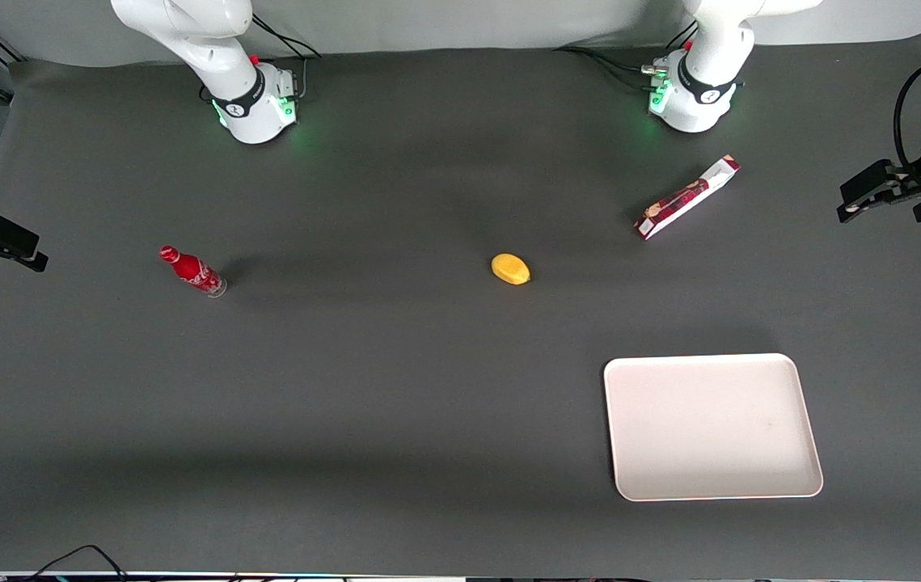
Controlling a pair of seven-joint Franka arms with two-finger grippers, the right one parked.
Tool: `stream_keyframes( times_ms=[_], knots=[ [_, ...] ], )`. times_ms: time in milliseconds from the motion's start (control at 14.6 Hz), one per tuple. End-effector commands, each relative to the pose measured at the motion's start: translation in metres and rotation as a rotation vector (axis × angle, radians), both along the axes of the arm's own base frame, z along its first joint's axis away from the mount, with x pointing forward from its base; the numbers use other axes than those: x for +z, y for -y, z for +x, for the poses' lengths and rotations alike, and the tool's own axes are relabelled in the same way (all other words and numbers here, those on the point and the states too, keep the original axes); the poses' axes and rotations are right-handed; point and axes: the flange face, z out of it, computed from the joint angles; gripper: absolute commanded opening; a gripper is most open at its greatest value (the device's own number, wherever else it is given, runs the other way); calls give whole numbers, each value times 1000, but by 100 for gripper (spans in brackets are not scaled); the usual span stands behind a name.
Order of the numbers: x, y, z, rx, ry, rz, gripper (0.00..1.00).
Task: Place red cookie box on tray
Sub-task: 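Move the left gripper over the red plaid cookie box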
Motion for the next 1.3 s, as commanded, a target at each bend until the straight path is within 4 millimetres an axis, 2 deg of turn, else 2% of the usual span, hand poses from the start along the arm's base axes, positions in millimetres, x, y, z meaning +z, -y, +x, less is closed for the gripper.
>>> stream_keyframes(
  times_ms=[0,205,342,548,685,890,1027,1233],
  knots=[
    [4,-7,4,14,-1,-13,100],
    [-3,-3,8,23,-22,-20,100],
    [-11,12,-1,4,-93,-48,100],
    [-32,76,-16,-121,-203,-25,100],
    [-55,113,-30,-194,-245,-8,100],
    [-97,152,-70,-345,-235,25,100],
    [-140,149,-91,-428,-226,33,100],
    [-192,135,-119,-557,-252,34,100]
  ],
)
